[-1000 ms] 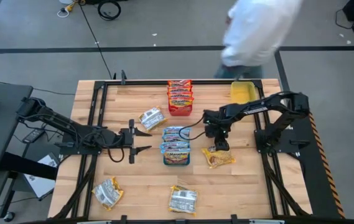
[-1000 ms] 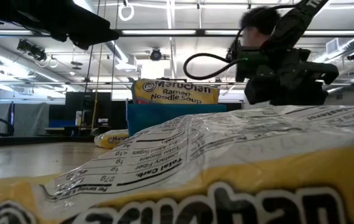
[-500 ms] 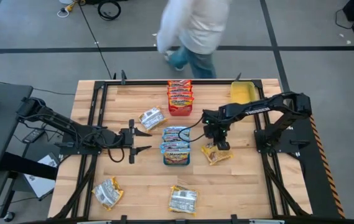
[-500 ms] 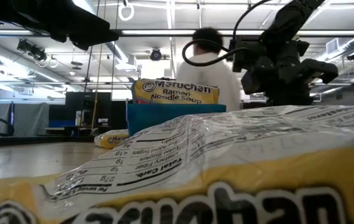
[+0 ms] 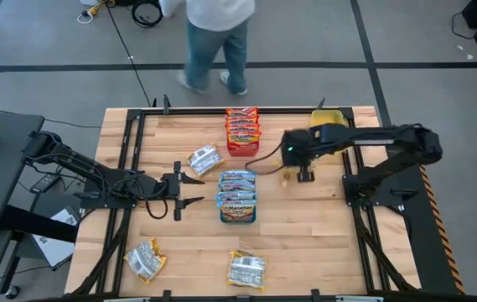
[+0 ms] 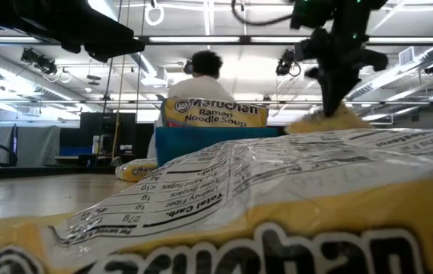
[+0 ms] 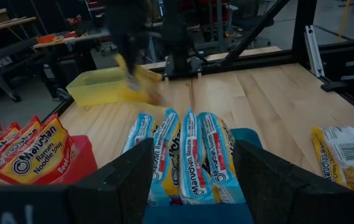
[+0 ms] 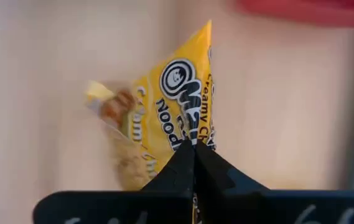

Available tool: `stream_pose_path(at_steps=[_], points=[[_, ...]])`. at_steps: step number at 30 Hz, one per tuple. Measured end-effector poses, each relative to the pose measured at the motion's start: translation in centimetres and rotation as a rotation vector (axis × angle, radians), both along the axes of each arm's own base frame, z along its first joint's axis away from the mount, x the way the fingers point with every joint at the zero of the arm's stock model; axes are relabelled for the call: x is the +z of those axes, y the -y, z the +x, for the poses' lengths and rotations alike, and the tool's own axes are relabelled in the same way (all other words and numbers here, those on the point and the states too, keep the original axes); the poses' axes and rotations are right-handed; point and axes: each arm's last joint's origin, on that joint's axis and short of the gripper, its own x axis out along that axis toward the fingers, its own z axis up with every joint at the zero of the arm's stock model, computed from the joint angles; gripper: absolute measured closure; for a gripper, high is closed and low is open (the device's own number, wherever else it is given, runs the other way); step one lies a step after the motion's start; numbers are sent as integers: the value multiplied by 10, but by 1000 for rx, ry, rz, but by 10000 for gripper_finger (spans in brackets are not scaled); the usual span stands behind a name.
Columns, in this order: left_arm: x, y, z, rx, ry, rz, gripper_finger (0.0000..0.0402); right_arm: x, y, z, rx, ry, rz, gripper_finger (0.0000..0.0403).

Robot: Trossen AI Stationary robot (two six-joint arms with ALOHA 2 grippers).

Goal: Sort Maruchan noodles
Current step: Put the yellow noodle pack into the yellow bin

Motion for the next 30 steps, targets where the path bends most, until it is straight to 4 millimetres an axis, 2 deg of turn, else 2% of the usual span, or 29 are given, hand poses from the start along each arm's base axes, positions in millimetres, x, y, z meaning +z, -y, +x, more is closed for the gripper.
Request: stream_pose_path(at_steps=[6, 10, 13, 16, 25, 30], points=[[0, 0, 0, 0, -1, 1, 180, 40, 12, -42, -264, 72, -496, 397], [0, 0, 0, 0, -1, 1, 180, 43, 15, -73, -414, 36, -814, 398], [-1, 0, 0, 3, -6, 3, 180, 31, 17, -90, -447, -29, -913, 398], [-1, 0, 0, 3, -7, 4, 180, 14, 21, -97, -445, -85, -921, 398], [-2, 0, -1, 3, -18, -9, 180, -37, 46, -99, -341, -245, -941, 398], [-8, 4, -3, -15, -76, -2, 180, -51, 61, -99, -308, -189, -936, 398]])
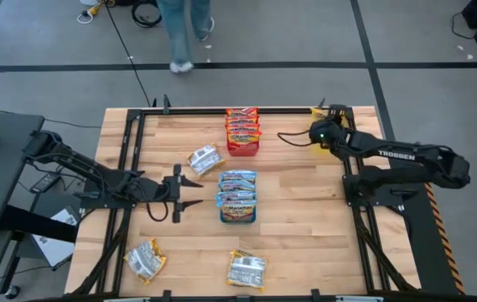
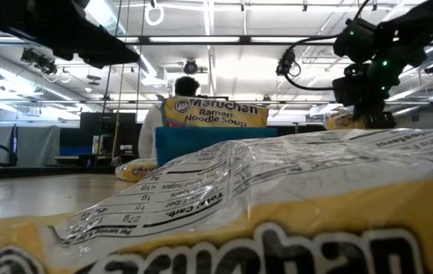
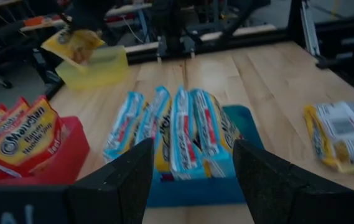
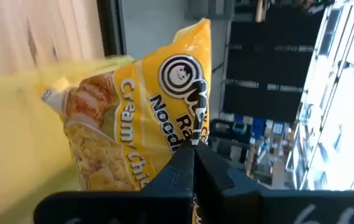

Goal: Sort Maruchan noodles
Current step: Put the yellow noodle pack into the yellow bin

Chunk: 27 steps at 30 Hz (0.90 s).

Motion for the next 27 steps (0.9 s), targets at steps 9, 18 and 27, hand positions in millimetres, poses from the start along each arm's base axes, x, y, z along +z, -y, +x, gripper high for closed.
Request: stream_pose_path(at_steps=[9, 18, 27], points=[[-2, 2, -1, -5, -23, -15, 180, -5, 37, 1, 73, 121, 24, 393], [-12, 2, -5, 21, -118, -39, 180, -18, 55, -6, 10, 233, 102, 389], [-12, -1, -7, 52, -124, -37, 180, -22, 55, -11, -19, 194, 138, 378]])
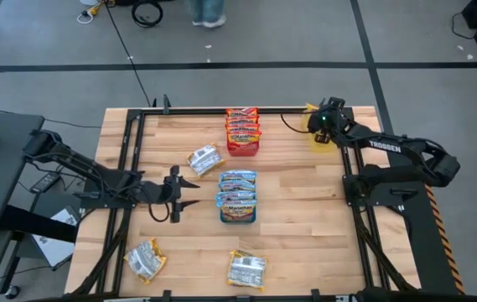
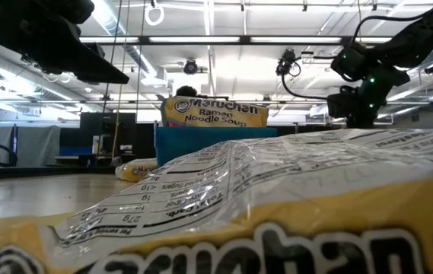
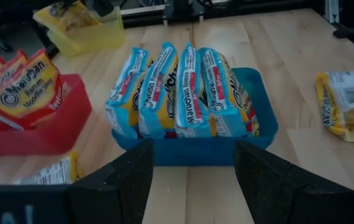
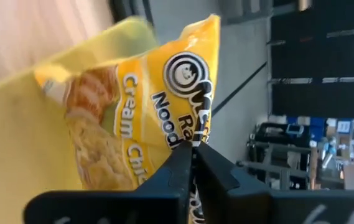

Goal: Sort Maruchan noodles
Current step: Put the yellow noodle pack into the yellow bin

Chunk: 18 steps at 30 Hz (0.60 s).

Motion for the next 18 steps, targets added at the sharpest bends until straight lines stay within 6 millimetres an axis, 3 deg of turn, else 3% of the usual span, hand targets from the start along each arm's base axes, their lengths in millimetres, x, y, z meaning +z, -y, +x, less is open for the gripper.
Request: stream_pose_path(at_steps=[7, 11, 14, 18], points=[[5, -9, -9, 44, 0, -134, 180, -3, -1, -4, -46, 5, 41, 297], [5, -17, -12, 56, -28, -241, 180, 17, 2, 3, -135, 112, 15, 241], [4, -23, -13, 47, -61, -299, 180, 42, 1, 7, -270, 278, 92, 217], [3, -28, -11, 8, -82, -316, 180, 74, -1, 4, -551, 659, 310, 214]])
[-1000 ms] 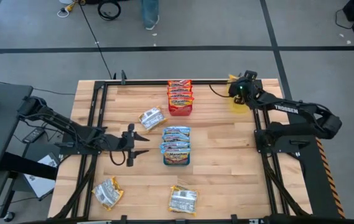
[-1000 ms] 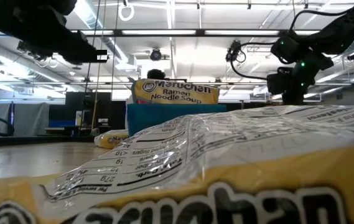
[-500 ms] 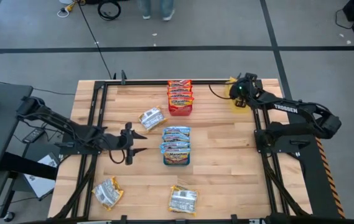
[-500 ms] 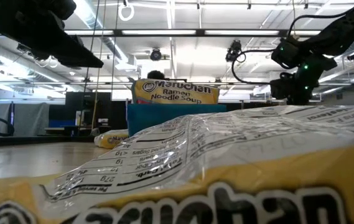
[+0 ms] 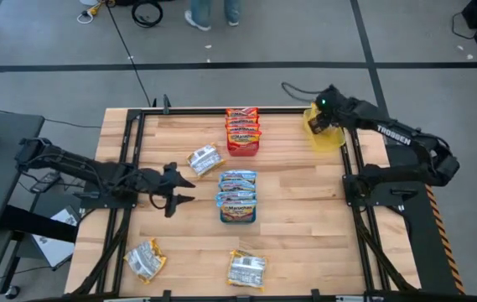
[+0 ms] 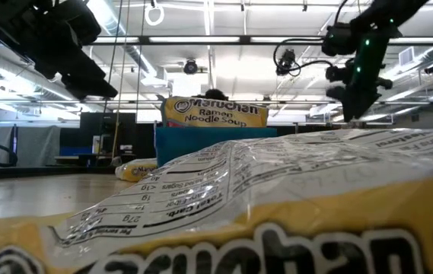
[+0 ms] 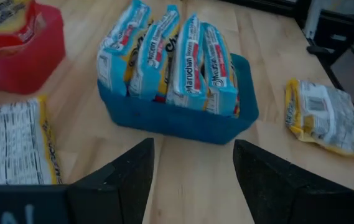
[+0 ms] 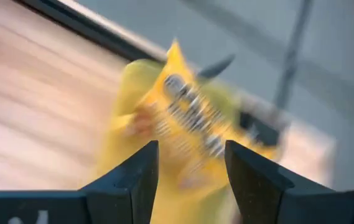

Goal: Sort Maruchan noodles
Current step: Put the yellow noodle pack into the yellow bin

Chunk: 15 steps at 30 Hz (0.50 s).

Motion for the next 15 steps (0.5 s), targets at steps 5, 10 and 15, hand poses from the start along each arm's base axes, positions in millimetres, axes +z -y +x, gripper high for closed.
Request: stream_pose_path(at_steps=[5, 10, 15], points=[[1, -6, 2, -36, 12, 14, 180, 0, 0, -4, -232, 167, 216, 222], [2, -7, 2, -45, 14, 43, 180, -26, 11, 2, -320, 125, 394, 232], [2, -7, 3, -52, 22, 54, 180, -53, 26, 8, -369, 40, 475, 241]])
